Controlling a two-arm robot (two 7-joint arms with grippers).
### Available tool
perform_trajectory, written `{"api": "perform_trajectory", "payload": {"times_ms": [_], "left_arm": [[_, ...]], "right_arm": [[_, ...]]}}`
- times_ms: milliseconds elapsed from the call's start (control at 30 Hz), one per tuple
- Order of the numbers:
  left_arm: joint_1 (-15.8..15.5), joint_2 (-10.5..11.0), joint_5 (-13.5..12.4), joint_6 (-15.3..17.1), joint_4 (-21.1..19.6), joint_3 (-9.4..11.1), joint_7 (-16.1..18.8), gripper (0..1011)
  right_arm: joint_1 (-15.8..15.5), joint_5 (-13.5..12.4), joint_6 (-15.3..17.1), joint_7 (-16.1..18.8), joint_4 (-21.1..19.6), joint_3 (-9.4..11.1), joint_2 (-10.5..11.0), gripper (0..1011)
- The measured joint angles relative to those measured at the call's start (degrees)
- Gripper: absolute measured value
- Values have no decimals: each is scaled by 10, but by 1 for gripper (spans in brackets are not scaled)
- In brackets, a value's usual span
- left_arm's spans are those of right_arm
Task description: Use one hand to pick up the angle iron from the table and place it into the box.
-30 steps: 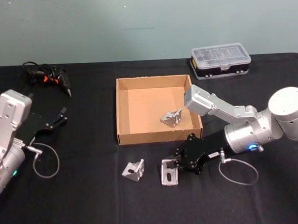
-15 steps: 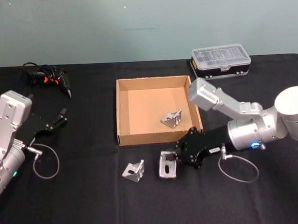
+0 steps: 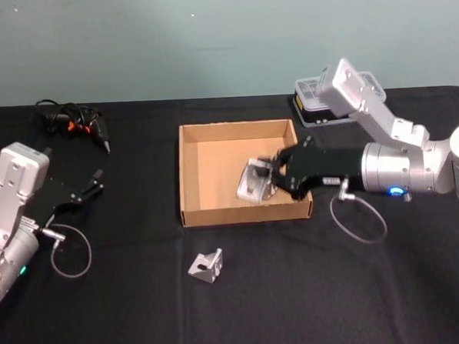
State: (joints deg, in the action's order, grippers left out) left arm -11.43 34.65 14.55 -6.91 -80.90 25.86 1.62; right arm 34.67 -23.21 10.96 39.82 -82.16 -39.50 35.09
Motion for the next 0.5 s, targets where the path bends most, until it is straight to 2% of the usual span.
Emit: {"api": "perform_trajectory", "payload": {"times_ms": [167,300,433,500], "left_arm": [[0,0,0,0,0,0,0,1000],[0,0,0,0,0,0,0,1000],[0,0,0,0,0,0,0,1000],[0,0,0,0,0,0,0,1000]], "right_arm": [[-17,4,2,-66,-1,28,-18,74],[-27,10,8,-123,14,53,-42,74],[-28,16,11,-151,30,63,-57,74],[-23,25,14,-167,52,68,-71,74]]}}
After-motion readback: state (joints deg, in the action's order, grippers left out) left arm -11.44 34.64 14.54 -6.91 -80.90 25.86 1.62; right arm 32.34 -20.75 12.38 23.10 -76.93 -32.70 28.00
